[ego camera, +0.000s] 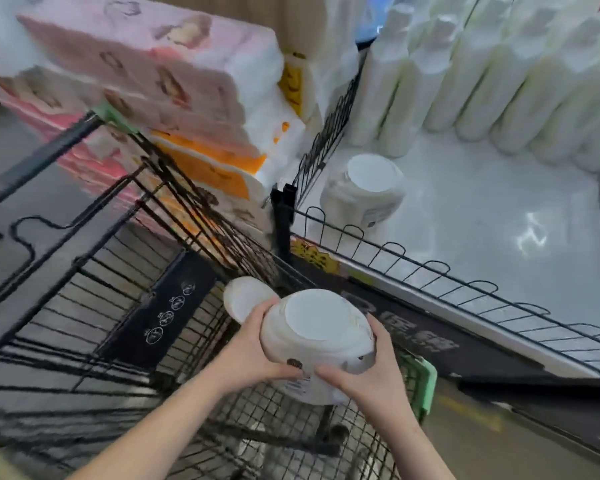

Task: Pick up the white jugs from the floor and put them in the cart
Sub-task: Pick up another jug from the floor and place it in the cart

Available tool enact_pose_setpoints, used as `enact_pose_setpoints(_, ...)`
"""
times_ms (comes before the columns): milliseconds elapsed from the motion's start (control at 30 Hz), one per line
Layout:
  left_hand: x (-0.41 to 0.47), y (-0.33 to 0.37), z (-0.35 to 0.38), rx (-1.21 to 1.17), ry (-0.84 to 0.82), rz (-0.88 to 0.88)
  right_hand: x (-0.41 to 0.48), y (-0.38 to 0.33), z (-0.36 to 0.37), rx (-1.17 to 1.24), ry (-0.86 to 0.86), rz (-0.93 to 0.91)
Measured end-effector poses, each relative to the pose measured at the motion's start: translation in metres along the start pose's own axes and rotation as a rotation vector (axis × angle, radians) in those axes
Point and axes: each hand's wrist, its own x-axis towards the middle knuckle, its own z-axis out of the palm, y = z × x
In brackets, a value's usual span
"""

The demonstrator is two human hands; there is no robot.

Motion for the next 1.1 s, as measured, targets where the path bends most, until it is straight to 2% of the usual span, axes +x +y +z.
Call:
enact_pose_setpoints(133, 0.036, -0.032, 0.009, 0.096, -0.090, -0.003, 0.024, 0.029, 0.006, -0.042, -0.015, 0.023)
enact_pose_setpoints(333, 0.078, -0.067, 0.034, 0.237, -0.141, 0.019, 0.054, 0.088, 0.017, -0.069, -0.017, 0.061)
enact_pose_setpoints(767, 0.135, -0.120, 0.074, 0.705, -0.091, 0.213, 0.092, 0.168, 0.041, -0.102, 0.062, -0.103)
enact_pose_setpoints(1100, 0.155, -0.139, 0.087, 0.865, -0.057, 0.182, 0.117, 0.199, 0.051, -0.150, 0.079, -0.083)
